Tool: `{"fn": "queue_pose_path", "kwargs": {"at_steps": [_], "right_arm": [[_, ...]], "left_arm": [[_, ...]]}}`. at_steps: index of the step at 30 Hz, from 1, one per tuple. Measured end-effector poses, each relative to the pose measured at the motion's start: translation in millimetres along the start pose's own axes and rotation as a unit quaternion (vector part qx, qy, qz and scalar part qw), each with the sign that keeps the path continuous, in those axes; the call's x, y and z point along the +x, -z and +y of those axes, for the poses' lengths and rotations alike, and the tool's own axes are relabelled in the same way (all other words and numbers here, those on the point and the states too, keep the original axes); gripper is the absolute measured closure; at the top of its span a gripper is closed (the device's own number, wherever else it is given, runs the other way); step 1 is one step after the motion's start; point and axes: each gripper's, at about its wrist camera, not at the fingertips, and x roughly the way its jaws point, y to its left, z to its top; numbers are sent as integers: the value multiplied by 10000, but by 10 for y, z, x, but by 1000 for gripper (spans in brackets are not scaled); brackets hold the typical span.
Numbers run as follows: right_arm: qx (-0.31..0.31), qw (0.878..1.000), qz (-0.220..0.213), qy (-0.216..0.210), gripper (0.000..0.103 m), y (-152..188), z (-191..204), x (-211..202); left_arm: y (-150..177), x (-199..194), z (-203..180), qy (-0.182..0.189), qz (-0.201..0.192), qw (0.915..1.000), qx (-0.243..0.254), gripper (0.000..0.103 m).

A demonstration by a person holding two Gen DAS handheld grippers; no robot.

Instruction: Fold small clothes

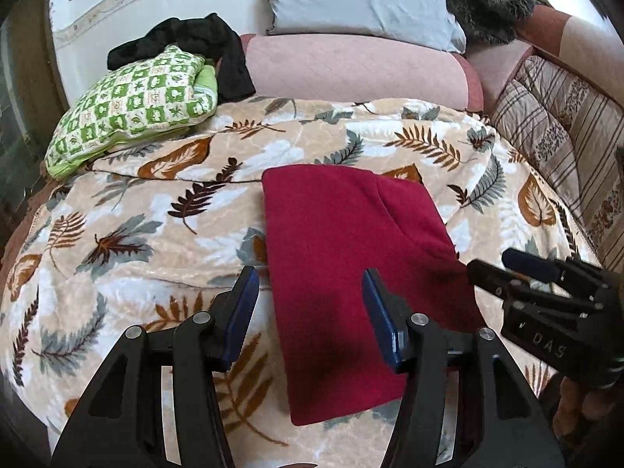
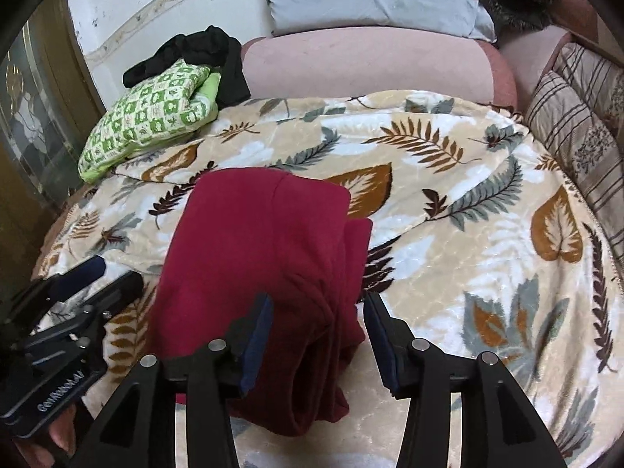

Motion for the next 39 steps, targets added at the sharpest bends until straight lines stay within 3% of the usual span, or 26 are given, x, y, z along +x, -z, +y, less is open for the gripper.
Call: {"fn": "queue_pose_path", "kwargs": {"at_steps": [7,39], "right_arm": [[2,10000,1,-97,51,64,85,4],[-48,9998,143,-87,43,34,282,145]], "left_arm": [[3,-102,29,-101,-157,9998,-76,48],[92,51,195,-180,-5,9996,-203,48]]}}
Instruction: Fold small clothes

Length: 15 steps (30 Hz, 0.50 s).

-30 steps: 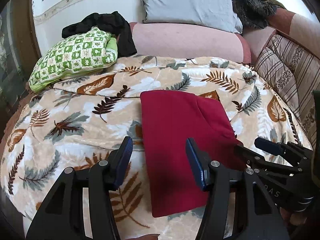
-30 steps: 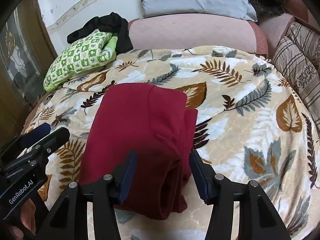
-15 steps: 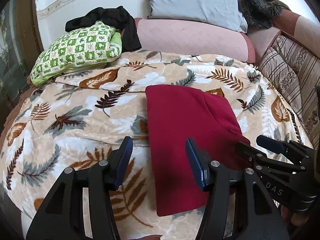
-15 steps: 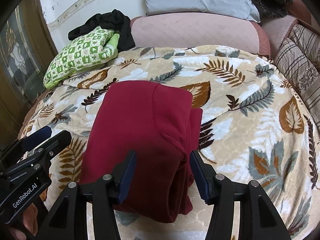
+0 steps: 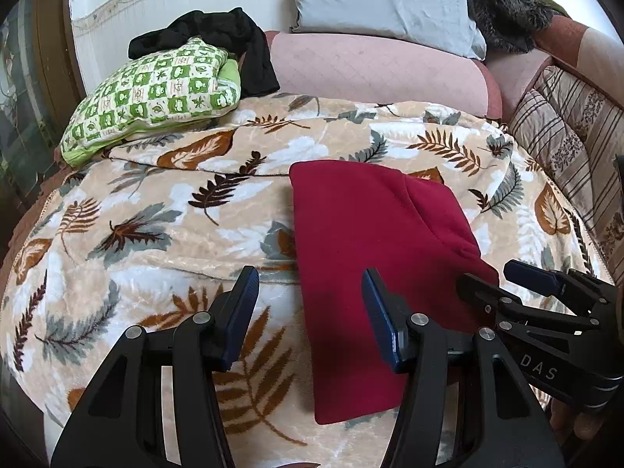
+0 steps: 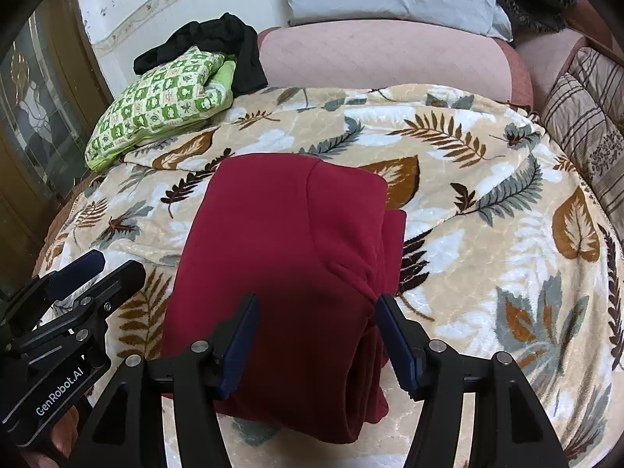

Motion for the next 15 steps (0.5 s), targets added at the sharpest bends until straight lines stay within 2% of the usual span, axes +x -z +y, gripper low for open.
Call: {"fn": "queue_pose_path", "kwargs": {"at_steps": [15], "right_arm": [[53,10000,55,-14,43,-19,30,63]], "left_arm": [[-1,70,11,17,62,10000,11,48]]}}
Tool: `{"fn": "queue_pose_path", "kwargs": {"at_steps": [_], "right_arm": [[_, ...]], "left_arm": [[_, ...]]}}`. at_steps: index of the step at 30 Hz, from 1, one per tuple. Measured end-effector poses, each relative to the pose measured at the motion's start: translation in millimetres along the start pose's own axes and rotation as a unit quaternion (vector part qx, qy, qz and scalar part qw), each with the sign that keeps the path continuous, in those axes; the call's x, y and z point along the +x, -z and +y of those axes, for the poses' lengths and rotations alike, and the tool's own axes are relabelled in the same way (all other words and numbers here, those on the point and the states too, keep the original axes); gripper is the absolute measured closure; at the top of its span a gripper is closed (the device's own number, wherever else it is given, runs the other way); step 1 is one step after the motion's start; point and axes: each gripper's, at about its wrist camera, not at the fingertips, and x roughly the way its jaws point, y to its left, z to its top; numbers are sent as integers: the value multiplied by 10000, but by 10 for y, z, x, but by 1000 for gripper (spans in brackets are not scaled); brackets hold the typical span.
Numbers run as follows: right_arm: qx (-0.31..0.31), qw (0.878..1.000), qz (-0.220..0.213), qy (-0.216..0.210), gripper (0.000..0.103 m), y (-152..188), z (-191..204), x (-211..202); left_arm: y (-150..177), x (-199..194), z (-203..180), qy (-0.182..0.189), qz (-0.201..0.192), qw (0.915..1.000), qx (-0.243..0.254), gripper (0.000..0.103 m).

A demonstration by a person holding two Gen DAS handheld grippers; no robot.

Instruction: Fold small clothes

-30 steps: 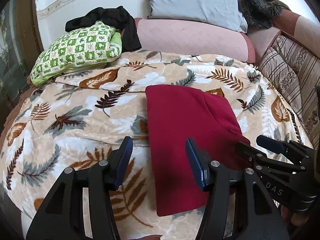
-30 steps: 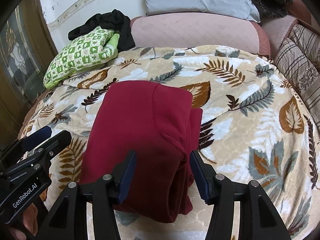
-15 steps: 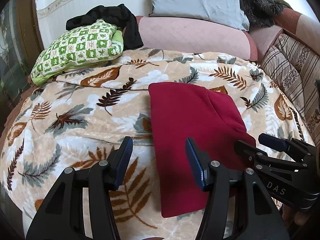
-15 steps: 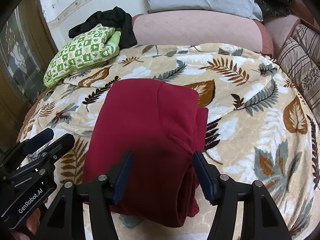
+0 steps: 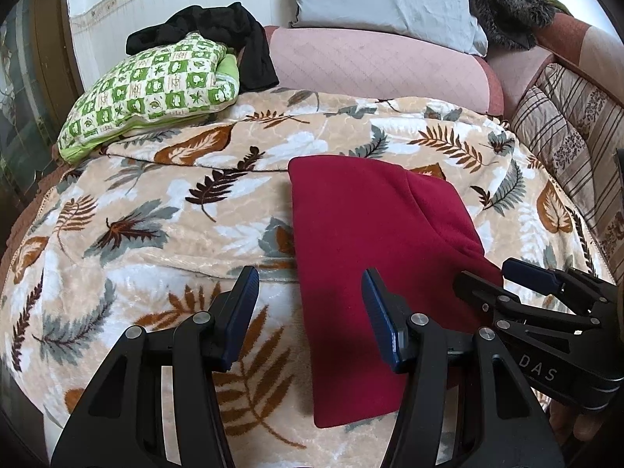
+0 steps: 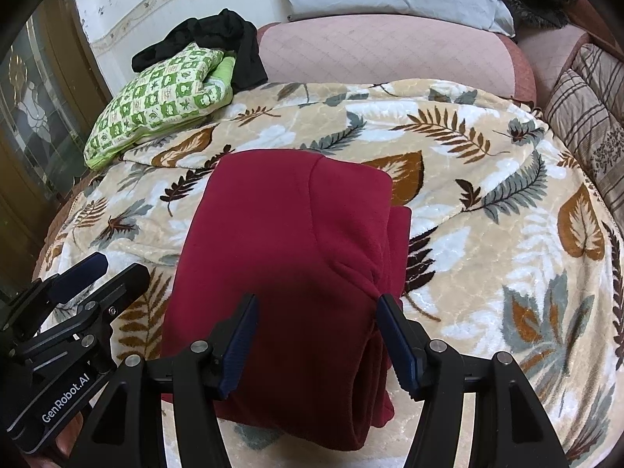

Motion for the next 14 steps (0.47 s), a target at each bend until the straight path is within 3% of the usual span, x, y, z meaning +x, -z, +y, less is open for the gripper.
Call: {"fn": "queue_pose_path", "kwargs": {"at_steps": [8,14], "right_arm": [[4,10000,24,1,43,-13,-19,27],[48,10000,-19,27,43,-23,-66,6]], "left_arm": [[7,7,51,72,-223,9997,-54,48],[-38,51,183,36,-145,9998,-150,48]]}}
